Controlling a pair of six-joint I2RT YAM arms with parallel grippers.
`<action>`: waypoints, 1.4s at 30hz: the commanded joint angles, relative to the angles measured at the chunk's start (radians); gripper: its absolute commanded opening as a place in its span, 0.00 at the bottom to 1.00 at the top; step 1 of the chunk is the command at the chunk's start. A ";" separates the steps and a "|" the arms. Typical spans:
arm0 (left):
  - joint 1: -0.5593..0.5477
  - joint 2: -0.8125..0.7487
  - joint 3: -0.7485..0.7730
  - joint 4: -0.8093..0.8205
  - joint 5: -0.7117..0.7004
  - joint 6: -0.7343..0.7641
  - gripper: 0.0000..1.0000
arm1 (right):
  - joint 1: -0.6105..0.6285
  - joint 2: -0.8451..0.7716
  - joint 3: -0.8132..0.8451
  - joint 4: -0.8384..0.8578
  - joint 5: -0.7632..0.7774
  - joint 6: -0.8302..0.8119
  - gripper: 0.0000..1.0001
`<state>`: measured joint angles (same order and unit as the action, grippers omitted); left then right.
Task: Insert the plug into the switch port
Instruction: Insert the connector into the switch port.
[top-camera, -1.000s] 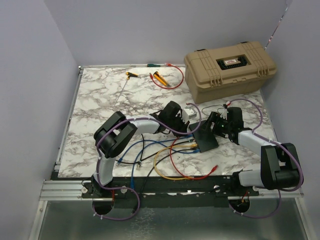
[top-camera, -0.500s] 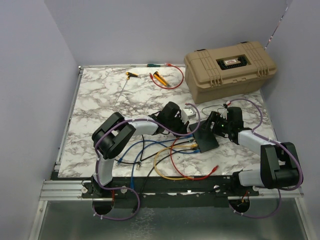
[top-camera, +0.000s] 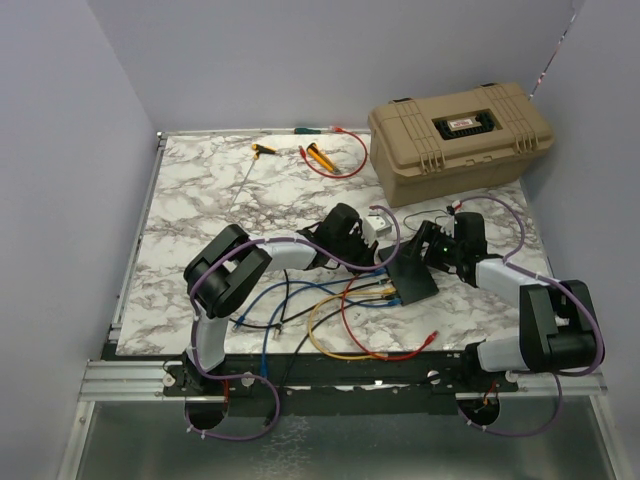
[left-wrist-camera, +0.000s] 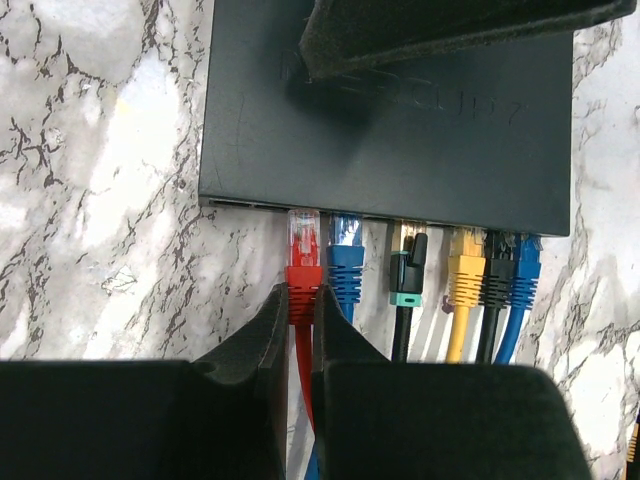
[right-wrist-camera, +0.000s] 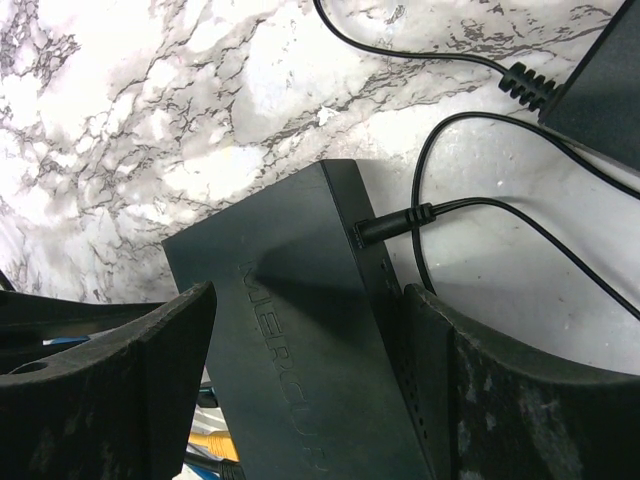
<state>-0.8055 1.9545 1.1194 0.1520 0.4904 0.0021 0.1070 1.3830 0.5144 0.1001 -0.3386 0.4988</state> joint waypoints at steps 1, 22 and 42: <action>-0.026 0.012 0.015 0.150 0.070 -0.059 0.00 | 0.014 0.068 -0.032 -0.087 -0.109 0.035 0.78; -0.061 -0.032 -0.069 0.314 0.013 0.034 0.00 | 0.014 0.074 -0.073 -0.027 -0.230 0.100 0.71; -0.079 -0.043 0.036 0.115 0.005 0.180 0.00 | 0.014 0.088 -0.072 -0.013 -0.221 0.095 0.71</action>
<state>-0.8455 1.9388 1.0817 0.1970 0.4141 0.1436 0.0837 1.4246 0.4870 0.2234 -0.4053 0.5419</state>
